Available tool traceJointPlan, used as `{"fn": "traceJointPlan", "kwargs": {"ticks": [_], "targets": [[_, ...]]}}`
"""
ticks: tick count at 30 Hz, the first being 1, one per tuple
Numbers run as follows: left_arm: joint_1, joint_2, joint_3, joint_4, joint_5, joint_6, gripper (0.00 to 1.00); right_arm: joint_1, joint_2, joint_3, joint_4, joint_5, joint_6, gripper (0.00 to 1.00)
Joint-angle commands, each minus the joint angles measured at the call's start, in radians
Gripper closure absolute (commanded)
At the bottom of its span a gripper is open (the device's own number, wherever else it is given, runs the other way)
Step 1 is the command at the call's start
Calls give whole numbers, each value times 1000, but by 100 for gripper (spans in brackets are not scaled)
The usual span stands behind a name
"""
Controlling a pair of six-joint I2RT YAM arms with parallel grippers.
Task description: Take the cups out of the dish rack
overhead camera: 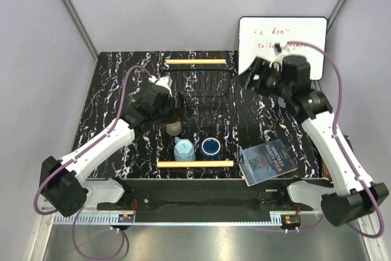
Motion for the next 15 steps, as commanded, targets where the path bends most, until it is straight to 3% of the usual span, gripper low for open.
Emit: {"fn": "traceJointPlan", "kwargs": {"ticks": [1,5,9,15], "targets": [[-44,6,68,-80,-115,86,1,50,-145,-193,111,-37,18,20],[-121,-6,81,-142,-175,83,1,111,-246,-338,149,-15,48,20],[-268,3,126,-142,-216,70,1,133,-318,-462,168,20,71,20],[-425,130,190,-156,-271,64,1,133,-406,-508,158,60,79,20]]}}
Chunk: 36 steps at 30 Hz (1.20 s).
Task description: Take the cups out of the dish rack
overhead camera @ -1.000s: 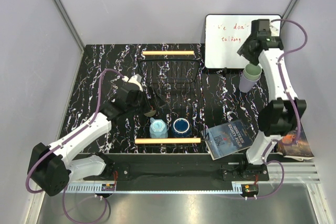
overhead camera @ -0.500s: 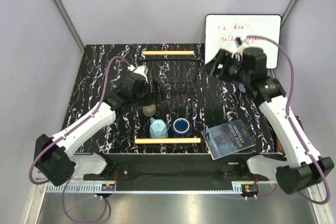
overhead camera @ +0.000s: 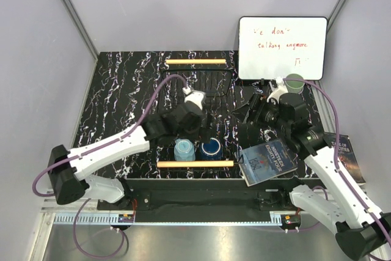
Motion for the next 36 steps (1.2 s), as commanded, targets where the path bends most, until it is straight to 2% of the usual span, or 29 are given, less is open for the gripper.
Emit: {"fn": "traceJointPlan", "kwargs": {"ticks": [1,8,13,17,19,23,28,32,36], "targets": [[-81,83,56,9,-78,7,1,5,-64,-3,52,41,11,20],[-130,160,73,18,-69,-9,1,5,-88,-33,29,38,17,20],[-135,117,55,19,-153,-42,1,5,-79,-23,3,6,-27,20],[-107,23,33,29,-214,-28,1,7,20,136,-224,43,-159,21],[-84,0,35,21,-195,-17,1,5,49,169,-264,61,-190,21],[-63,-61,4,-2,-284,-71,1,11,76,235,-329,29,-216,21],[74,-162,-52,-30,-266,-118,1,77,185,309,-471,70,-273,23],[106,-192,-65,-51,-276,-128,1,145,240,333,-517,67,-280,23],[108,-198,-86,-50,-266,-155,1,272,291,335,-511,147,-251,23]]}}
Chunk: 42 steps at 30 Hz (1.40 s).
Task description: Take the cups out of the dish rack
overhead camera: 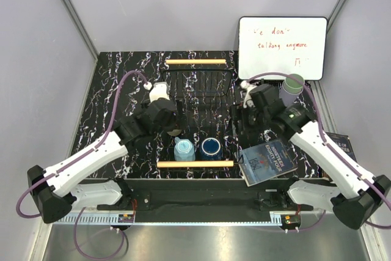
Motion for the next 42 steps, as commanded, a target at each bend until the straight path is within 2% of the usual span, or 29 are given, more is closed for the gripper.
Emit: {"fn": "traceJointPlan", "kwargs": {"ticks": [1,8,12,15,16,20,23,42], "targets": [[1,-20,-26,8,-17,-45,1,120,46,47,-23,79,-2,23],[2,-51,-44,11,-37,-48,1,285,162,28,88,140,46,23],[14,-72,-53,9,-41,-48,1,321,230,2,163,154,67,23],[24,-84,-61,9,-37,-48,1,329,267,-33,218,201,83,18],[25,-84,-62,9,-35,-48,1,330,271,-47,239,209,83,13],[30,-91,-73,9,-34,-50,1,344,290,-64,261,254,87,4],[34,-88,-78,11,-32,-51,1,347,296,-77,270,268,87,1],[42,-91,-116,28,-8,-65,1,353,469,-88,310,186,123,2]]}}
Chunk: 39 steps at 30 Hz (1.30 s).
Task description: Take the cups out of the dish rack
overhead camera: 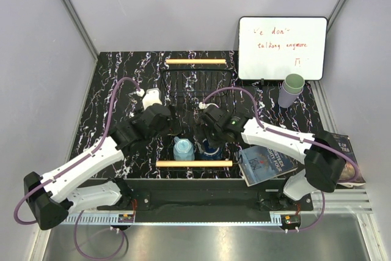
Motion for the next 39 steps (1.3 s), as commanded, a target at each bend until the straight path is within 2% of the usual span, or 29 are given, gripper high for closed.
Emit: {"fn": "traceJointPlan", "kwargs": {"ticks": [1,8,11,12,13,14,20,28,39], "targets": [[8,-17,-9,43,-3,-14,1,14,68,-1,19,-42,36,2],[8,-26,-23,52,3,-17,1,31,64,-15,-39,-49,46,3],[9,-26,-25,55,6,-22,1,31,52,-32,-47,-43,62,51],[9,-25,-25,57,8,-22,1,31,47,-38,-50,-40,69,81],[8,-23,-25,57,11,-23,1,31,41,-39,-54,-31,76,94],[9,-22,-23,58,13,-23,1,33,38,-39,-59,-19,80,100],[9,-20,-17,60,14,-17,1,39,-48,-25,-104,101,106,100],[9,-8,-8,64,10,-19,1,39,-125,178,-229,254,70,100],[9,-2,-8,72,14,-14,1,39,-85,271,-239,271,53,100]]}}
